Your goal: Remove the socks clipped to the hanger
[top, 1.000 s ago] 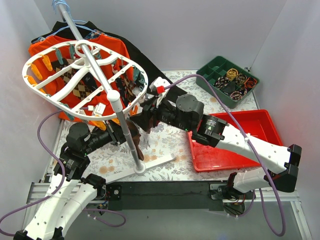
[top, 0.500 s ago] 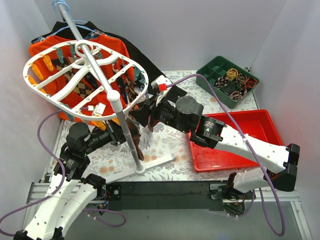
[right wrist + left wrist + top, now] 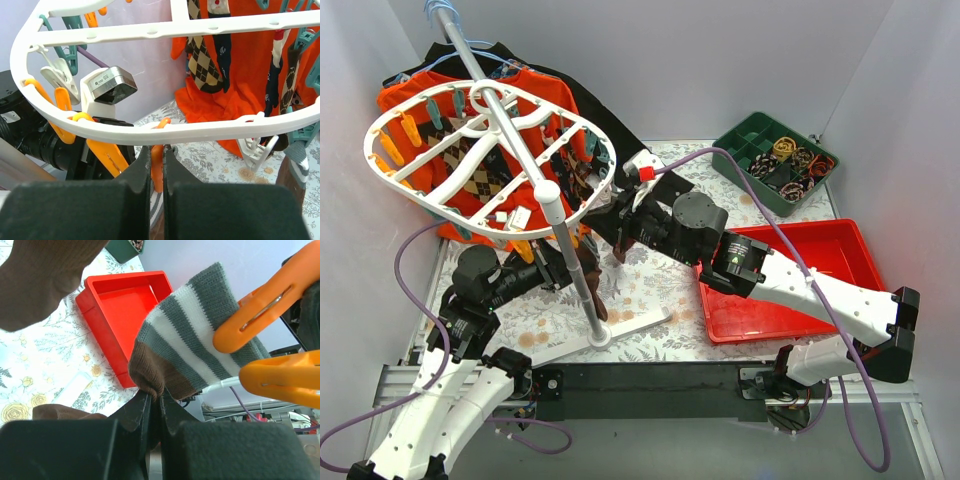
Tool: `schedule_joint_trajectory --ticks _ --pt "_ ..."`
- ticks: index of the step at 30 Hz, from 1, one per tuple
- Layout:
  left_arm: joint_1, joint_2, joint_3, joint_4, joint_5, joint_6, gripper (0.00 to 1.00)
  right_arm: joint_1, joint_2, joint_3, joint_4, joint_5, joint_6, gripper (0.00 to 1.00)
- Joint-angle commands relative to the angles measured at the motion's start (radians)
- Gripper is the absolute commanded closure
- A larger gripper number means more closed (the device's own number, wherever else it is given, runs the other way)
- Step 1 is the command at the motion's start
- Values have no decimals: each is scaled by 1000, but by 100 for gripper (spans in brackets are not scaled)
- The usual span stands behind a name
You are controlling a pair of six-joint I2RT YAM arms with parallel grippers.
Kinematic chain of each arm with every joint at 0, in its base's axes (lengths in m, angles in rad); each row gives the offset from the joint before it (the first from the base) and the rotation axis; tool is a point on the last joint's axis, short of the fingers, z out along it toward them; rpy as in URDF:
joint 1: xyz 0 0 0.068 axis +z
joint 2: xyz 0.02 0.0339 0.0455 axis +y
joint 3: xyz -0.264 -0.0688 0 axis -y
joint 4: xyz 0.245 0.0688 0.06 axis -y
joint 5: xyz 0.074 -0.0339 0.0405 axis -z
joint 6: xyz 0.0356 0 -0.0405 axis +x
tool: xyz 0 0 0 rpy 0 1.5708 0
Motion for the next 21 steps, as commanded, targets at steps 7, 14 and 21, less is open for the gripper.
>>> schedule_joint_trajectory --ticks 7,14,21 --pt "-4 -44 -16 -117 -13 -33 100 5 -16 2 49 15 -6 99" --pt "-4 -109 -47 -203 -74 -69 100 6 -7 3 38 9 -12 94" --pt "-4 -106 -47 -166 -91 -89 100 6 -24 -33 24 2 -1 52"
